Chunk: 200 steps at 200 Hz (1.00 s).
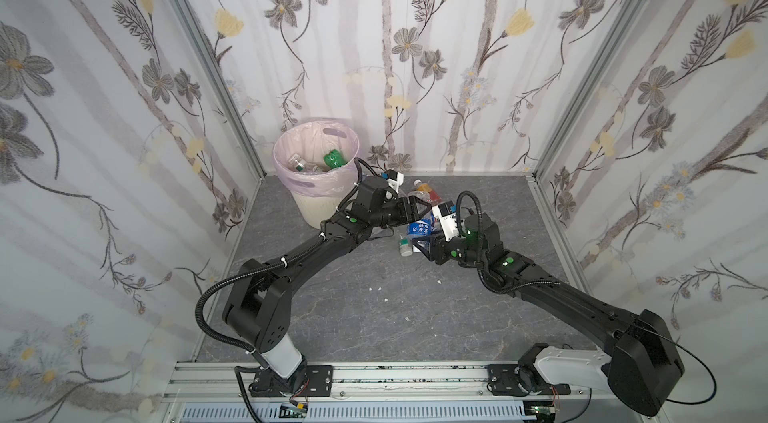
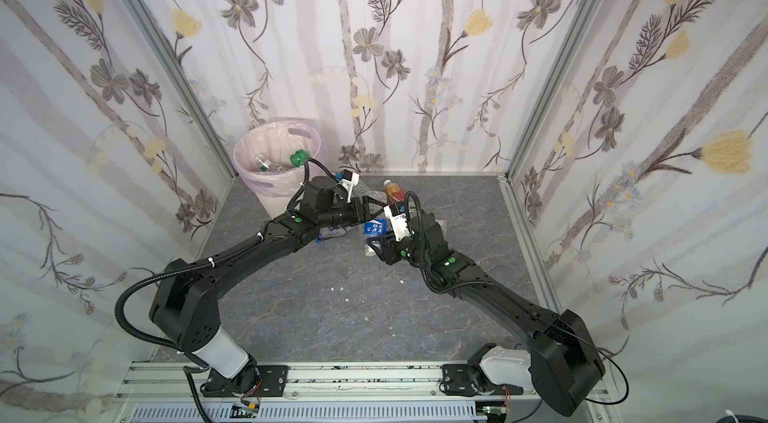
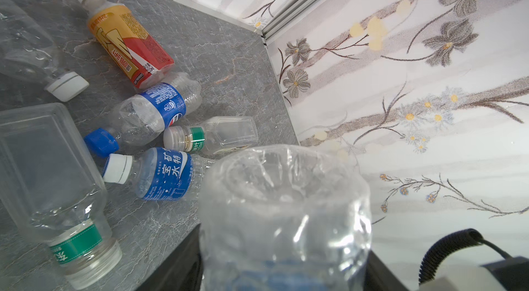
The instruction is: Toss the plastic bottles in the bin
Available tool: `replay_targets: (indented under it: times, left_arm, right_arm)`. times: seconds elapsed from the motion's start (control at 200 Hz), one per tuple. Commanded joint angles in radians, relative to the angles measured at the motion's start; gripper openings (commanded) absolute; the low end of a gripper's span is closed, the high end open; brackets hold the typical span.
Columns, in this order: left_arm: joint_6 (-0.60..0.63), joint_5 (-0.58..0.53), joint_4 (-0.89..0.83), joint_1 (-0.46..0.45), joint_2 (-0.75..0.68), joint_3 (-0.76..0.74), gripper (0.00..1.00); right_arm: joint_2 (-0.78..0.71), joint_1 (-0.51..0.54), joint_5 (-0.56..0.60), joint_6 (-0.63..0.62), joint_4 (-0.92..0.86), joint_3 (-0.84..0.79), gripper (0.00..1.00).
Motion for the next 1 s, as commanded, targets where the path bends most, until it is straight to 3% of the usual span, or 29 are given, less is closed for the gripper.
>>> replay_targets:
  times: [0.0,0.23,0.47,0.674,0.834,0.994]
  left_arm:
    - [0.006,0.005,0.011,0.003,-0.001,0.012,0.64]
    - [0.001,-0.037,0.011,0.026,-0.024,0.001,0.57]
    - [0.017,-0.144,0.011,0.066,-0.091,-0.022,0.57]
    - [0.080,-0.321,0.011,0.100,-0.186,-0.046,0.57]
    - [0.156,-0.474,0.011,0.120,-0.243,-0.038,0.56]
    - [0.315,-0.683,0.017,0.122,-0.280,0.011,0.56]
  right_arm:
    - [0.001,0.001,-0.009,-0.003,0.055,0.002,0.56]
    - [-0.022,0.001,0.011,-0.008,0.031,0.004,0.70]
    - [-0.048,0.001,0.020,-0.012,0.013,0.004,0.99]
    - [-0.045,0.001,0.036,-0.005,0.021,0.019,1.00]
    - [-0.016,0.009,0.165,-0.002,-0.017,0.080,1.00]
    - [0.010,0.042,0.283,-0.014,-0.027,0.154,1.00]
